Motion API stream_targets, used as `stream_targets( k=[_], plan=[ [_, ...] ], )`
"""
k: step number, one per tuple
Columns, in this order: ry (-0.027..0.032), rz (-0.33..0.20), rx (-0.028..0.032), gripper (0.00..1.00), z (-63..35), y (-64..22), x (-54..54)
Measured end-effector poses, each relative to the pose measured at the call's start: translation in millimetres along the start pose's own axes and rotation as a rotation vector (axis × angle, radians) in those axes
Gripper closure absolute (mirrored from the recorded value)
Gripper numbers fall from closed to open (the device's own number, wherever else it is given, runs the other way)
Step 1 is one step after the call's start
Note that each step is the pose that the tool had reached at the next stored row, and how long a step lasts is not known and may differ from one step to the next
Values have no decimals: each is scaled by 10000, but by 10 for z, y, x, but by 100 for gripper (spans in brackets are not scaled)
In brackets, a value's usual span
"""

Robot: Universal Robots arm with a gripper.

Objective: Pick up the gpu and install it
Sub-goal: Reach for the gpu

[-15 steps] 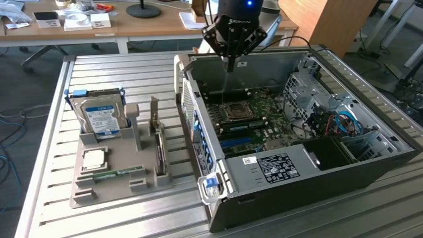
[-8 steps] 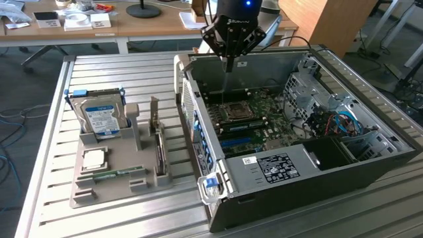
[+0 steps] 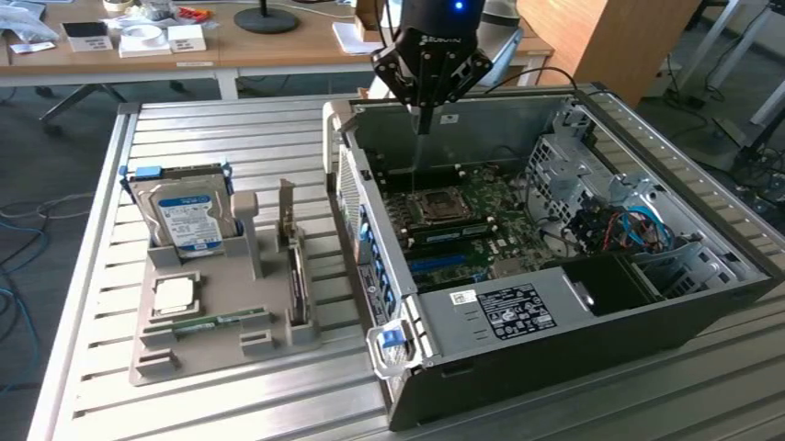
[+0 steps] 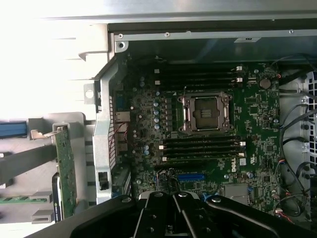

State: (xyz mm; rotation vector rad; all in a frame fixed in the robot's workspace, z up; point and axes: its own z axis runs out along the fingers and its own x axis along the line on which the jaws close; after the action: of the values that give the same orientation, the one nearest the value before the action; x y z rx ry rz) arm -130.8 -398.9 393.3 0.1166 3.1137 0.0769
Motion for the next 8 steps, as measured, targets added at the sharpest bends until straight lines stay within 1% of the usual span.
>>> stream_targets(
  k=[2,8],
  plan=[
    [-1,1,-1,89,0,-2,29],
    [0,0,0,89,-1,-3,35]
  ],
)
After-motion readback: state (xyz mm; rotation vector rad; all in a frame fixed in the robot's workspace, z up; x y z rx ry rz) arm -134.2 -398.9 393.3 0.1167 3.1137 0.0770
